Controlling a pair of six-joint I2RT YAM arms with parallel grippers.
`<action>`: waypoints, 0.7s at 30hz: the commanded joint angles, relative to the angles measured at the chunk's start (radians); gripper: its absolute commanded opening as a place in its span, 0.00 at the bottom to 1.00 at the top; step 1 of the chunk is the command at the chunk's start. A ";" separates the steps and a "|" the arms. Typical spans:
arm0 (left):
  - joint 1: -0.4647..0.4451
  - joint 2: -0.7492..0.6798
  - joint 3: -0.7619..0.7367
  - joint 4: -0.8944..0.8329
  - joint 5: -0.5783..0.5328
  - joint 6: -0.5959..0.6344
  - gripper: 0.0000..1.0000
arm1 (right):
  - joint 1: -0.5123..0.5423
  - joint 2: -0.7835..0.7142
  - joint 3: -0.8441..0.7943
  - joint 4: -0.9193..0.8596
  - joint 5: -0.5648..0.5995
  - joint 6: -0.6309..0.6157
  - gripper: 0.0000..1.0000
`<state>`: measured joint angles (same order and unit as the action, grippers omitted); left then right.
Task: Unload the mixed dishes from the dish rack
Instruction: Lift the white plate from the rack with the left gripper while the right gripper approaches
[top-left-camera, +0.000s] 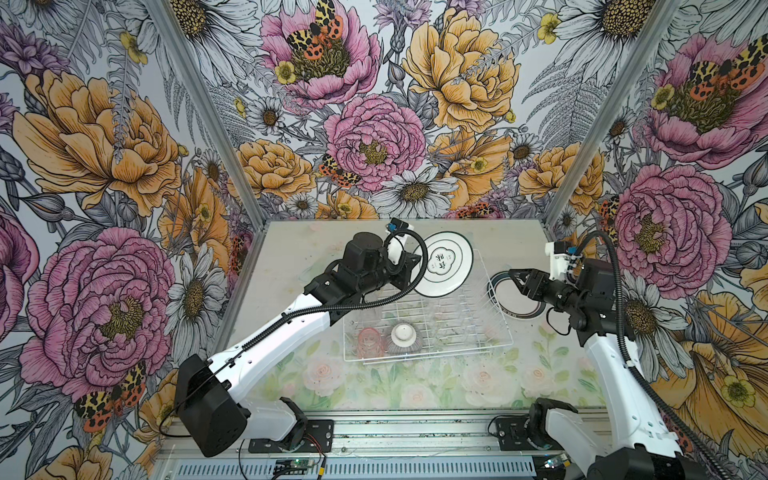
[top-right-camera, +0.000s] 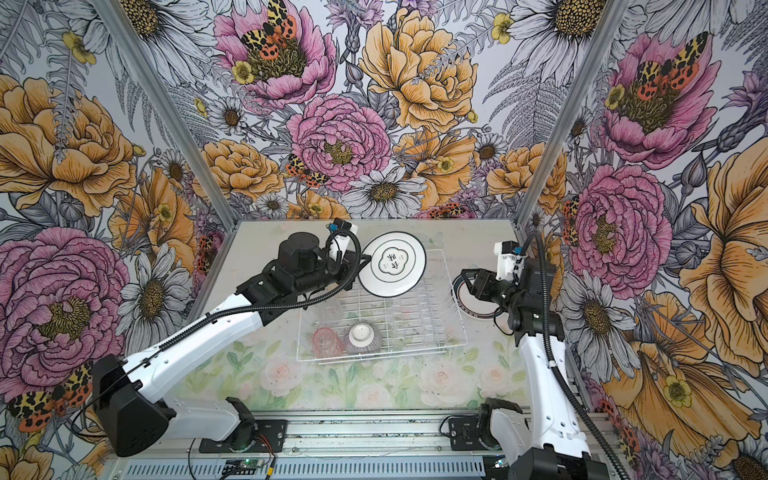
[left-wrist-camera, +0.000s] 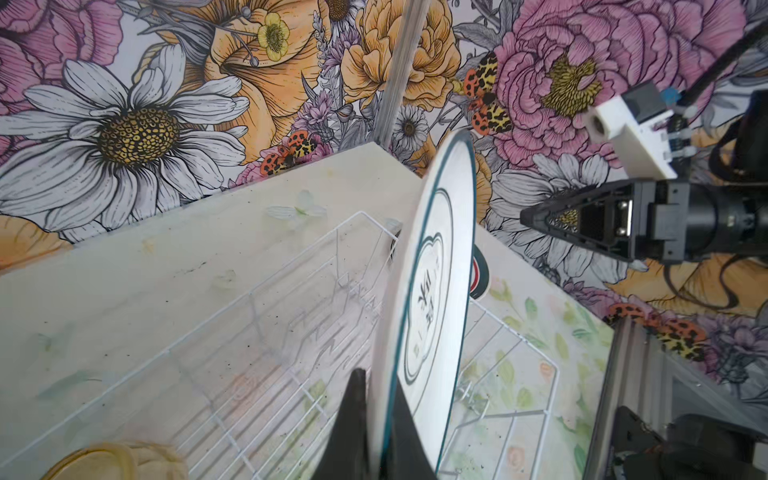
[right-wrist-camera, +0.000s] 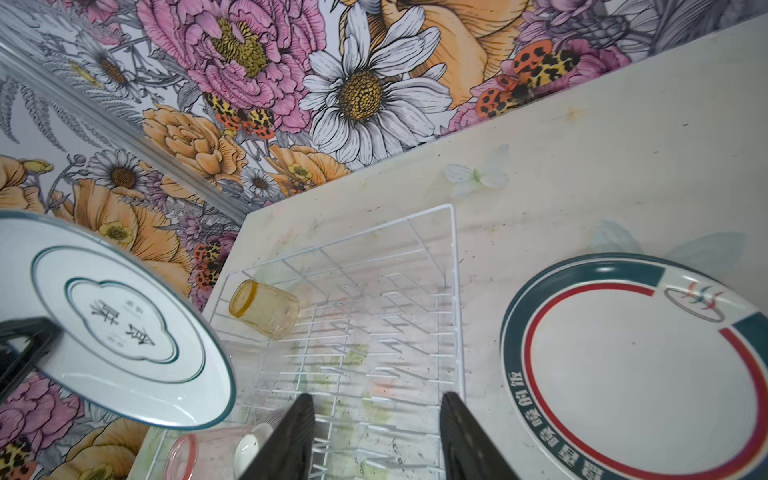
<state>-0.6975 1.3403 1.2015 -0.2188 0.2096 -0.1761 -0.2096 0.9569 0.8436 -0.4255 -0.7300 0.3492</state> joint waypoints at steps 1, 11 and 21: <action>0.029 -0.001 -0.017 0.235 0.263 -0.187 0.00 | 0.035 -0.020 -0.030 0.148 -0.172 0.047 0.51; 0.075 0.068 -0.057 0.377 0.352 -0.309 0.00 | 0.096 -0.030 -0.173 0.689 -0.326 0.394 0.53; 0.096 0.100 -0.069 0.426 0.361 -0.339 0.00 | 0.111 0.003 -0.192 0.840 -0.338 0.489 0.53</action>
<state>-0.6193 1.4227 1.1507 0.1471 0.5591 -0.4984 -0.1139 0.9577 0.6533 0.2958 -1.0210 0.7887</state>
